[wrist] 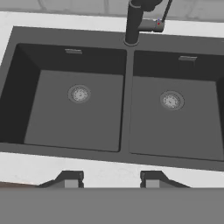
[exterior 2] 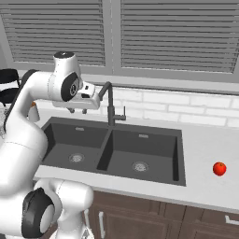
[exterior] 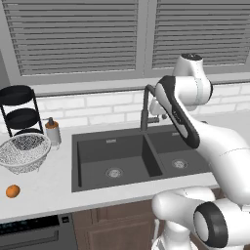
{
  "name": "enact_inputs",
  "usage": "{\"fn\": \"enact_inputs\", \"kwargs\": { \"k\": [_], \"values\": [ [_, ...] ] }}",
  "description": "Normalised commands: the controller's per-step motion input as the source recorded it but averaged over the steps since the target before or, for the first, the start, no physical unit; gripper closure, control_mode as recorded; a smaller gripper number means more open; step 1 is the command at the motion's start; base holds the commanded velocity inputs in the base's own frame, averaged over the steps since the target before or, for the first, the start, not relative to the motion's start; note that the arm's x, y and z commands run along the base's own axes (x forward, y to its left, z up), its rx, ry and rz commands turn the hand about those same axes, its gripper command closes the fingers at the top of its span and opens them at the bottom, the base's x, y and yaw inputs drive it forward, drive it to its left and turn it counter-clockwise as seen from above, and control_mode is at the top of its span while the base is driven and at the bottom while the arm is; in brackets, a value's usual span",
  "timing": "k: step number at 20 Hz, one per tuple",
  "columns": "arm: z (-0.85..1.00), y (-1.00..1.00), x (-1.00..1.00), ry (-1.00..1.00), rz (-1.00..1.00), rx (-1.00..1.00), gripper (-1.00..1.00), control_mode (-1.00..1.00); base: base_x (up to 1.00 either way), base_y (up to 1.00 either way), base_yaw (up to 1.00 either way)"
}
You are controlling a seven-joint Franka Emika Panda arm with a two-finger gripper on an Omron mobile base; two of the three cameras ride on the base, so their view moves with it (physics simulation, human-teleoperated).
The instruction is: Put the colander in the sink, put the apple, tangerine in the colander, and turn on the sink faucet and pour water over the colander.
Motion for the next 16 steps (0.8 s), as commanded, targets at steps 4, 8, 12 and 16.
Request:
{"fn": "enact_inputs", "kwargs": {
  "k": [4,8,12,16],
  "values": [
    [0.0,0.0,0.06,0.04,0.0,0.0,-1.0,-1.0,0.0,0.0,0.0],
    [0.0,0.0,0.0,0.0,0.0,0.0,-1.0,-1.0,0.0,0.0,0.0],
    [0.0,0.0,0.0,0.0,0.0,0.0,-1.0,-1.0,0.0,0.0,0.0],
    [0.0,0.0,0.0,0.0,0.0,0.0,-1.0,-1.0,0.0,0.0,0.0]
  ]
}}
